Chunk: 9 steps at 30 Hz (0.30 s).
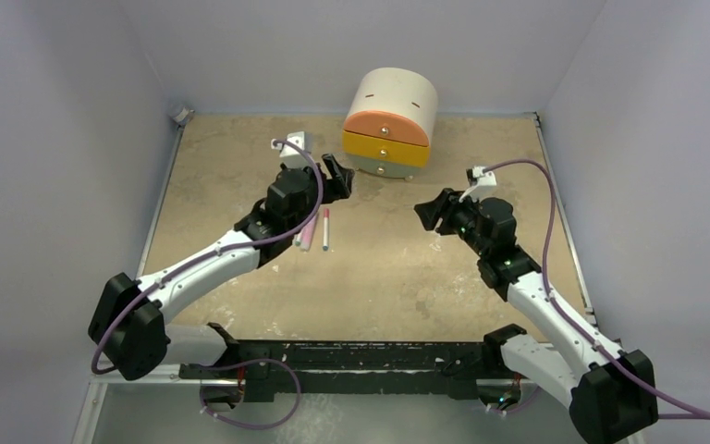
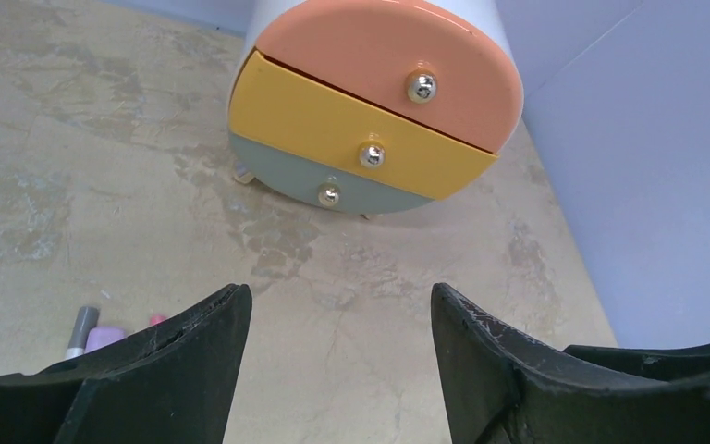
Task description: Insert the pens into the pen caps
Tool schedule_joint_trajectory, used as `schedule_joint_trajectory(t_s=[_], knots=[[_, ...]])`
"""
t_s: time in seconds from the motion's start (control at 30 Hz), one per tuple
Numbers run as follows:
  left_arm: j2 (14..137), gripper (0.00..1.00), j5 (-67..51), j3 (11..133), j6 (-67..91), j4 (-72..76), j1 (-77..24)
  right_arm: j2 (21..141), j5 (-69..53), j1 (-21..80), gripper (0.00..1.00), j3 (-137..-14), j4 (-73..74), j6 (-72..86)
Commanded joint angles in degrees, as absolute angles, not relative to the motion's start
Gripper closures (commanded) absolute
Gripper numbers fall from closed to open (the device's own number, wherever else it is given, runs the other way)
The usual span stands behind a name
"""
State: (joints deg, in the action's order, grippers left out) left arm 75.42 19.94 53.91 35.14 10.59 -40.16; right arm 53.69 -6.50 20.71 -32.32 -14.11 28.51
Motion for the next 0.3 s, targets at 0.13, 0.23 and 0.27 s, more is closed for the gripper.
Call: schedule_joint_trajectory(t_s=[0.13, 0.23, 0.27], knots=[[70.9, 0.30, 25.7, 51.0, 39.2, 15.7, -40.2, 51.2, -0.8, 20.7, 0.44, -31.9, -13.4, 26.7], [71.4, 0.30, 26.6, 52.3, 39.3, 13.9, -40.3, 51.4, -0.9, 20.7, 0.44, -32.0, -13.3, 26.4], [71.5, 0.29, 26.8, 52.6, 39.2, 13.6, -40.3, 51.4, -0.8, 20.7, 0.44, -32.1, -13.3, 26.3]])
